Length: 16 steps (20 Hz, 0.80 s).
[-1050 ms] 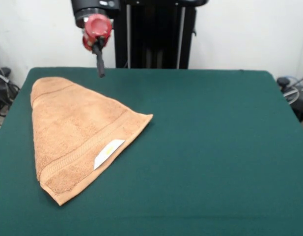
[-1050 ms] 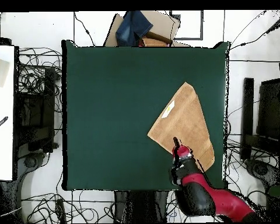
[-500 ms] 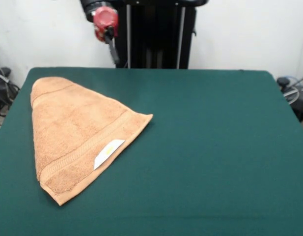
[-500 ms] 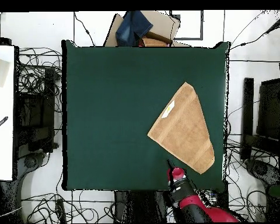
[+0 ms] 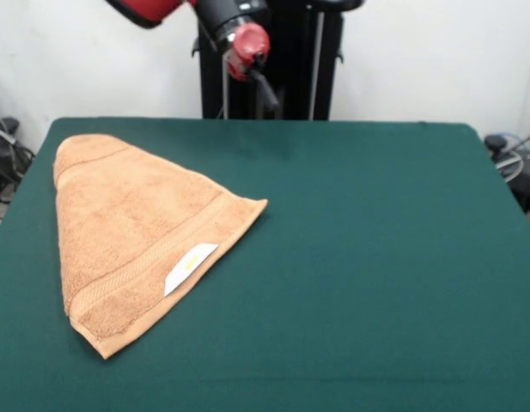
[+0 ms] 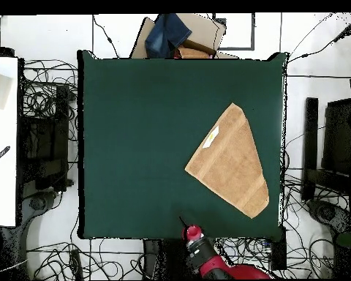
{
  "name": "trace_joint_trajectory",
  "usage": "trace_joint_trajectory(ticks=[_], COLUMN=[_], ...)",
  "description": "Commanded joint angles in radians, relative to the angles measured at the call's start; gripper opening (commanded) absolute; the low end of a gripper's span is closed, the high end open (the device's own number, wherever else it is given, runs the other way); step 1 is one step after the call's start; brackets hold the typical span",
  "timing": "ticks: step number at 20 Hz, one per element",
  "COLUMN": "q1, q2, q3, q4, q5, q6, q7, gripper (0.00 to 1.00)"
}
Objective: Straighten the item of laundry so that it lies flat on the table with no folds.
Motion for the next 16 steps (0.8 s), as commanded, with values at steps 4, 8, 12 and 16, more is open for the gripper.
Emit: trace_joint_trajectory(ticks=[4,8,12,16], q1=[0.03,0.03,0.174,0.246], q2=[0.238,0.333,0.433,0.473], q3=[-0.197,-0.27,-0.442,-0.499], q4=[-0.276,-0.386,-0.486,-0.544], q5=[-0.181,-0.264,-0.056,-0.055], q6=[-0.026,-0.048,-0.229,-0.279], q7=[0.055,0.072,-0.183,-0.151], gripper=[0.0,0.0,0.0,0.0])
